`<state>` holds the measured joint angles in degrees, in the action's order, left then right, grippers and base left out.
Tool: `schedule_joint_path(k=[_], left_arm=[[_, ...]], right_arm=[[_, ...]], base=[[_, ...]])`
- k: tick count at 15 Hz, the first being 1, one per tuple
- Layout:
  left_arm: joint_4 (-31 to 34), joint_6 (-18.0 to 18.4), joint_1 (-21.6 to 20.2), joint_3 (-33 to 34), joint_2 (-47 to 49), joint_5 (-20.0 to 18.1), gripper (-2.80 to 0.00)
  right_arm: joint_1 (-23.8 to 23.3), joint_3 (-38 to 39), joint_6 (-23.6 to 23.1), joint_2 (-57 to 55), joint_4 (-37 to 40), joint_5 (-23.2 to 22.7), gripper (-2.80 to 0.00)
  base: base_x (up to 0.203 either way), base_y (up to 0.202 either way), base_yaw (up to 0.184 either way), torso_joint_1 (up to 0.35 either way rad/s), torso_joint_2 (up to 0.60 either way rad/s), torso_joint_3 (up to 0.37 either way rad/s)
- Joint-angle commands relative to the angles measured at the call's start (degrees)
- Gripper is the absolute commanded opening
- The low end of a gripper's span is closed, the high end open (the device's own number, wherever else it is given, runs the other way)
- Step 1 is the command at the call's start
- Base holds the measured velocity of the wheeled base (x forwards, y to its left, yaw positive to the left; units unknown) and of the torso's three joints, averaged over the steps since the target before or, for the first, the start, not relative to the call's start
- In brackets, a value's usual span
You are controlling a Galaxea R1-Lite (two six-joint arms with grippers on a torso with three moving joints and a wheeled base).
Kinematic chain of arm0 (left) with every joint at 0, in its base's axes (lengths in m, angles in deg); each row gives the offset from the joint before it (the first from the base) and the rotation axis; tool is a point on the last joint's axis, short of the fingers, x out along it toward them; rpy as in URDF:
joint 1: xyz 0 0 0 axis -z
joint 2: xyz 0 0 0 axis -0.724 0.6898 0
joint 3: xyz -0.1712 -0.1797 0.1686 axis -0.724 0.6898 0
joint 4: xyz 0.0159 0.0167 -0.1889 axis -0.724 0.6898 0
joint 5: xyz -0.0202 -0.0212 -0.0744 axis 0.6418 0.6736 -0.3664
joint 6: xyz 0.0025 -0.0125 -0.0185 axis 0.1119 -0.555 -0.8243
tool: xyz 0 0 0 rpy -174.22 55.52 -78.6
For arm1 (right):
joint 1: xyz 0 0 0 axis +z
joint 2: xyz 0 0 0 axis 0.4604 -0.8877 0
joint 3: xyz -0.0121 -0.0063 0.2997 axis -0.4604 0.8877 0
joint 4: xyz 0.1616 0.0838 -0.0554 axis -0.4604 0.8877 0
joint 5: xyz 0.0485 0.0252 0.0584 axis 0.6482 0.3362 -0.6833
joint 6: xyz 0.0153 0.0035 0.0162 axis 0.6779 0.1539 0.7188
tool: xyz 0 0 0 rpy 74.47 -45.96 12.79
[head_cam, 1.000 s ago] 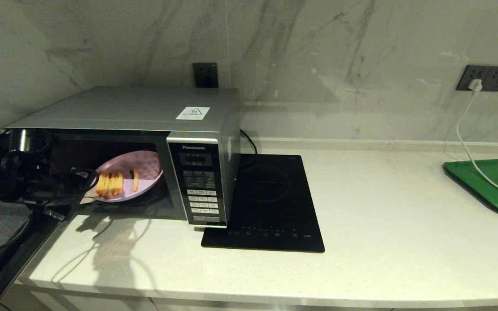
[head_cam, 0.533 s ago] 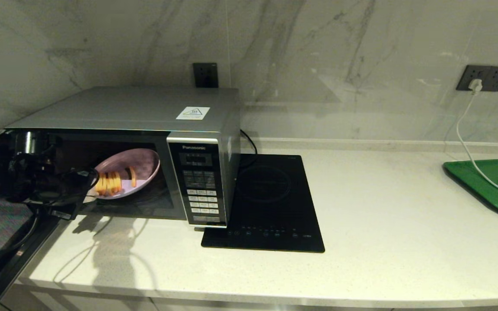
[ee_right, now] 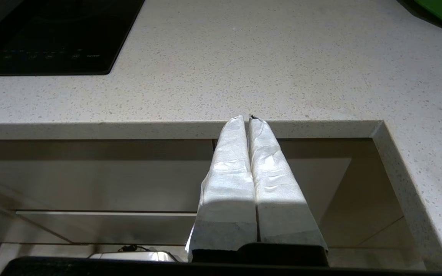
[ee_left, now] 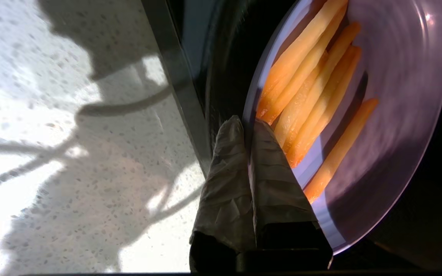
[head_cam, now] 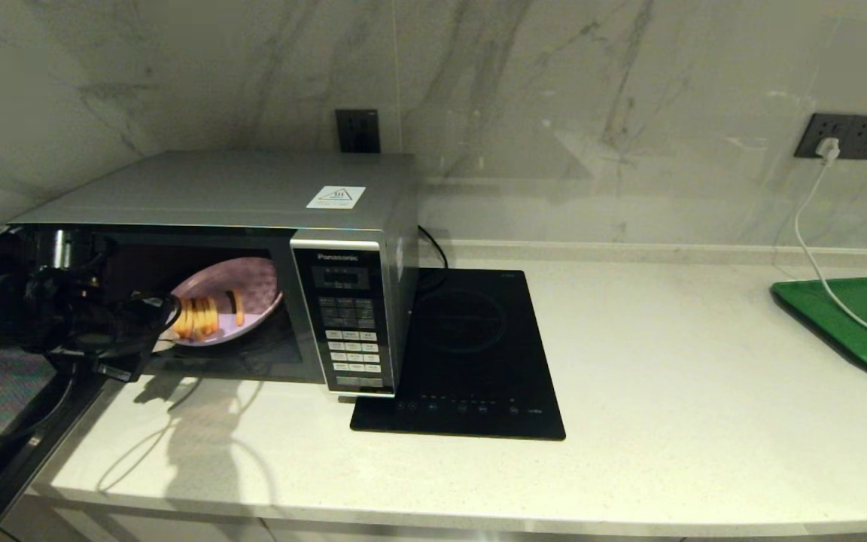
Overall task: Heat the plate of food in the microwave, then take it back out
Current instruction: Put the plate in the microwave oven
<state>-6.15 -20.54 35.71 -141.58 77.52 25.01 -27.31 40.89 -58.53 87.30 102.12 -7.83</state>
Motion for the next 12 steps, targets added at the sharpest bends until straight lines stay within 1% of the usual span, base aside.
schedule_joint_path(k=[1,2,3,8,12], left_arm=[[0.1,-0.1,0.9,0.0,-0.5,0.7,-2.80],[0.1,1.0,1.7,0.1,-0.7,0.7,-2.21],[0.0,1.5,1.9,0.2,-1.0,0.8,0.00],[-1.1,1.5,2.0,-0.3,-2.8,0.4,0.00],[-0.4,1.6,1.5,2.1,-6.5,0.3,0.00]], right_arm=[[0.0,0.0,0.0,0.0,0.1,0.0,-2.80],[0.0,0.0,0.0,0.0,0.1,0.0,-2.80],[0.0,0.0,0.0,0.0,0.1,0.0,-2.80],[0.0,0.0,0.0,0.0,0.1,0.0,-2.80],[0.0,0.1,0.0,0.0,0.1,0.0,-2.80]], base=[[0.000,0.000,0.000,0.000,0.00,0.000],[0.000,0.000,0.000,0.000,0.00,0.000],[0.000,0.000,0.000,0.000,0.00,0.000],[0.000,0.000,0.000,0.000,0.00,0.000],[0.000,0.000,0.000,0.000,0.00,0.000]])
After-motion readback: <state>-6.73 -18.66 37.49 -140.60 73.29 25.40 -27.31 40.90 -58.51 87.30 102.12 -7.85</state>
